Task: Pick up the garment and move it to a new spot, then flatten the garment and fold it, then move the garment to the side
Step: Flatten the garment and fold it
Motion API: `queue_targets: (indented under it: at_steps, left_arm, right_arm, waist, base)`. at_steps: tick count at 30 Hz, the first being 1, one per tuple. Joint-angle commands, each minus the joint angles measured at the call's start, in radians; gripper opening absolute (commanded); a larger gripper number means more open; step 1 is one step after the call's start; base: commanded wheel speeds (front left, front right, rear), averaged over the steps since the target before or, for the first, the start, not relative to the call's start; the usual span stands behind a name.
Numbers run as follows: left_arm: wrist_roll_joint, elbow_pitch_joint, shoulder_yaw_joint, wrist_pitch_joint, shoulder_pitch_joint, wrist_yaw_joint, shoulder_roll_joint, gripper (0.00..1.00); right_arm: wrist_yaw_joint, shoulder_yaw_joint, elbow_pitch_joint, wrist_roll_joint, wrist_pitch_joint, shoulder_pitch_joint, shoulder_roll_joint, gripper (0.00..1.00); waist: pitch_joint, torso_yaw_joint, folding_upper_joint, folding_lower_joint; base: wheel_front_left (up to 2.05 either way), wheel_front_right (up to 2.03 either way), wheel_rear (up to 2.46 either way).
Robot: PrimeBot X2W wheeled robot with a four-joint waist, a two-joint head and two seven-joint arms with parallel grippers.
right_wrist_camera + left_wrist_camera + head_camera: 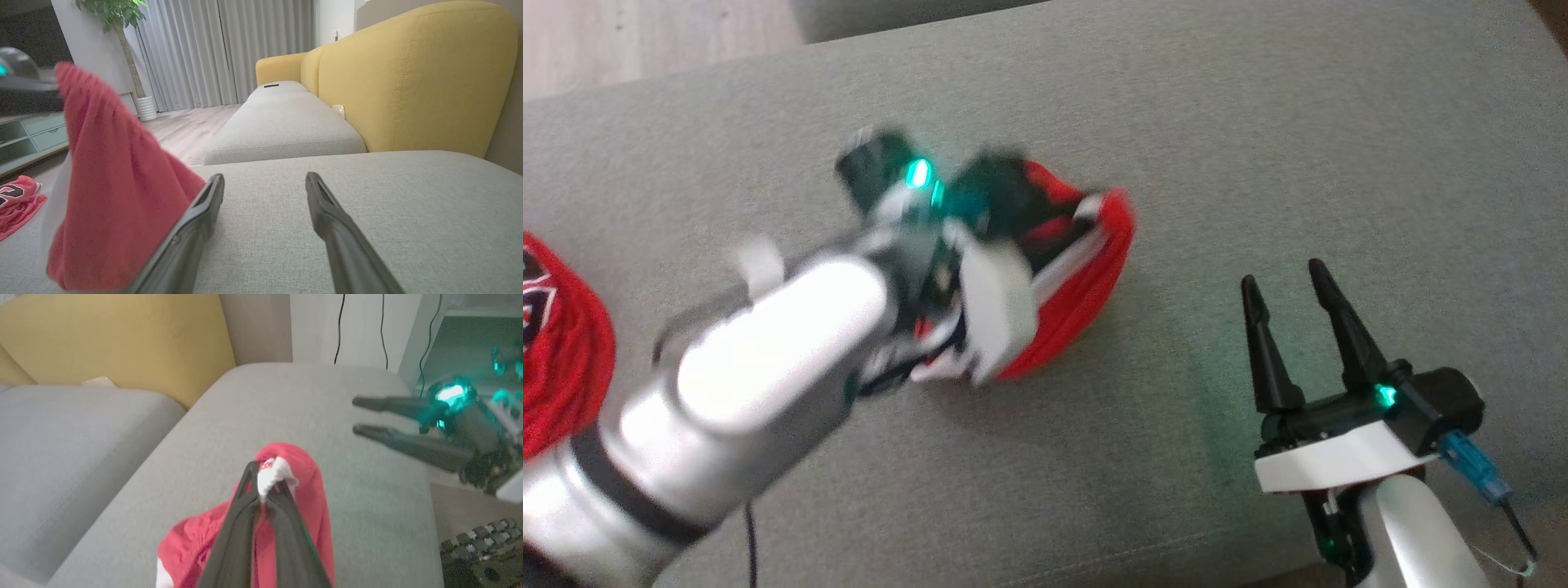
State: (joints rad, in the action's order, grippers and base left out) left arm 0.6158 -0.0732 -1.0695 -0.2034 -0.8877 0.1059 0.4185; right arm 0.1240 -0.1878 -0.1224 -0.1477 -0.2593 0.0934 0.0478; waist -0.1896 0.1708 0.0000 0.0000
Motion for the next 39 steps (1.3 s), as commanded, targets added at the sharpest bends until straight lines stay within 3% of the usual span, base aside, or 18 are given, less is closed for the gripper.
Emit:
queue_targets:
  at_steps: [1,7,13,21,29,39]
  left_arm:
    - [0.025,0.015,0.065,-0.011,-0.092,0.005,-0.010,0.00]
    - [0.113,-0.127,0.160,-0.017,-0.315,0.015,-0.134,0.00]
    - [0.079,-0.347,0.191,0.012,-0.419,0.003,-0.152,0.00]
    - [0.220,-0.478,0.144,-0.021,-0.079,0.012,-0.101,0.00]
    - [0.389,-0.460,0.219,0.036,0.201,-0.005,-0.039,0.00]
    - [0.533,-0.344,0.357,0.166,0.375,-0.026,0.024,0.00]
  right_arm:
    - [0.007,-0.031,0.025,-0.010,-0.002,0.031,0.002,1.00]
    - [0.007,-0.055,0.018,-0.040,-0.002,0.029,0.002,1.00]
    - [0.007,-0.053,0.015,-0.037,-0.002,0.007,0.002,1.00]
    - [0.007,-0.026,0.027,-0.017,-0.002,-0.015,0.002,1.00]
    - [0.007,0.011,-0.020,0.022,-0.002,-0.022,0.002,1.00]
    - [0.007,0.096,-0.278,0.069,-0.002,0.016,0.002,1.00]
  waist:
    - [0.007,0.020,0.0000,0.0000]
    - [0.033,0.075,0.0000,0.0000]
    - [0.064,0.086,0.0000,0.0000]
    - [0.047,0.025,0.0000,0.0000]
    - [0.008,-0.033,0.0000,0.0000]
    - [-0.015,-0.104,0.0000,0.0000]
  base:
    - [0.00,0.00,0.00]
    - [0.00,0.00,0.00]
    - [0.00,0.00,0.00]
    - [0.00,0.00,0.00]
    - [0.00,0.00,0.00]
    - [0.00,0.00,0.00]
